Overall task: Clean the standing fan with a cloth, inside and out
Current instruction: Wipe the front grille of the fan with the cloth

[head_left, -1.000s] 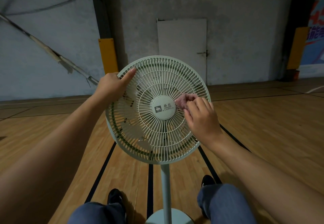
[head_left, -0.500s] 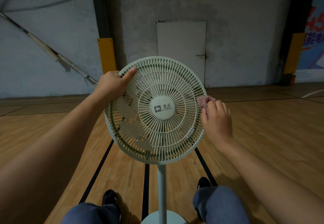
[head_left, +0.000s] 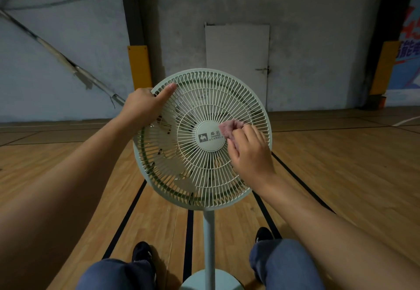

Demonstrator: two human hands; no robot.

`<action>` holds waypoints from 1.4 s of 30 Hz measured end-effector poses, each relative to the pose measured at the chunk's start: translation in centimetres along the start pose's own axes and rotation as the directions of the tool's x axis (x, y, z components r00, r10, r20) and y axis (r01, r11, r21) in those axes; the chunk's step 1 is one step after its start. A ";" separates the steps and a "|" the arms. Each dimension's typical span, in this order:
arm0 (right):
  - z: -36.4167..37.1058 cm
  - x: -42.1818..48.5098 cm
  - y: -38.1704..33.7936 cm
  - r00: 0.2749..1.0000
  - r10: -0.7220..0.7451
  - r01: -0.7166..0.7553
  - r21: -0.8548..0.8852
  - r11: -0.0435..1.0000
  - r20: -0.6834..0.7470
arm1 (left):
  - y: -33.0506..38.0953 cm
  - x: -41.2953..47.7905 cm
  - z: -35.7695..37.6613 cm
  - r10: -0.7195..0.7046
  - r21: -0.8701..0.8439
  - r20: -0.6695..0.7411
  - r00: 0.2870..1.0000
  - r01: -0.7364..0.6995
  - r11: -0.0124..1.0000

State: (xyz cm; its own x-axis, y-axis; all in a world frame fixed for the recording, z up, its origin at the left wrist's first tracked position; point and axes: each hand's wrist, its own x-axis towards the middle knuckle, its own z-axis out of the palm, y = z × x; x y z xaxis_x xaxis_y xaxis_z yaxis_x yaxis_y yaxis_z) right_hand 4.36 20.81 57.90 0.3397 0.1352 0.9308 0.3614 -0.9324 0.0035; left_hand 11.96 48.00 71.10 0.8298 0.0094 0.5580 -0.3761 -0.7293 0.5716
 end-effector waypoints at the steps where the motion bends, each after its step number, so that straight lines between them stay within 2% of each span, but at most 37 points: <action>1: 0.0 -0.1 0.4 1.000 -0.023 0.023 -0.022 0.999 0.005 | -0.1 0.0 -0.1 -0.002 -0.001 0.002 1.000 0.002 1.000; 5: -0.2 -1.2 2.5 0.999 -0.033 0.034 -0.073 0.997 0.015 | -0.4 0.1 -0.2 -0.014 0.004 0.008 1.000 0.014 1.000; 12: -1.7 -4.5 7.0 0.991 0.119 -0.108 -0.154 0.982 0.060 | -0.6 0.0 -0.4 -0.022 -0.006 0.015 1.000 0.022 1.000; 17: -1.9 -5.1 7.1 0.987 0.151 -0.143 -0.136 0.980 0.052 | -0.3 -0.1 -0.3 -0.027 0.003 0.006 1.000 0.027 1.000; 21: -1.5 -4.2 5.0 0.992 0.118 -0.113 -0.092 0.989 0.047 | 0.0 -0.2 -0.2 -0.022 -0.002 0.002 1.000 0.022 1.000; 26: -0.7 -1.6 0.6 0.999 -0.017 0.016 0.026 1.000 0.028 | 0.5 -0.3 0.2 -0.013 -0.005 0.009 1.000 0.013 1.000; 31: -0.4 -0.7 -0.4 0.994 -0.107 0.106 0.016 0.994 0.032 | -0.1 -0.4 -0.1 -0.029 -0.020 0.019 0.999 0.030 0.999; 36: -0.5 -1.8 1.1 0.992 -0.112 0.113 -0.027 0.993 0.049 | -0.2 -0.5 -0.4 -0.033 -0.041 0.028 0.999 0.035 0.999; 42: -1.6 -4.7 4.3 0.995 -0.028 0.035 -0.074 0.997 0.092 | -0.4 -0.3 -0.3 -0.043 -0.016 0.018 0.999 0.043 0.999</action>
State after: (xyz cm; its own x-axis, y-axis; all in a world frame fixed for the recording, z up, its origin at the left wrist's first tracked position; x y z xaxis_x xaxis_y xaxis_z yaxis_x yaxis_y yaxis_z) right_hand 2.90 15.62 54.15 0.4079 0.1915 0.8927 0.3082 -0.9493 0.0628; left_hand 11.75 48.48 70.94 0.8526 0.0281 0.5219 -0.3464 -0.7174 0.6045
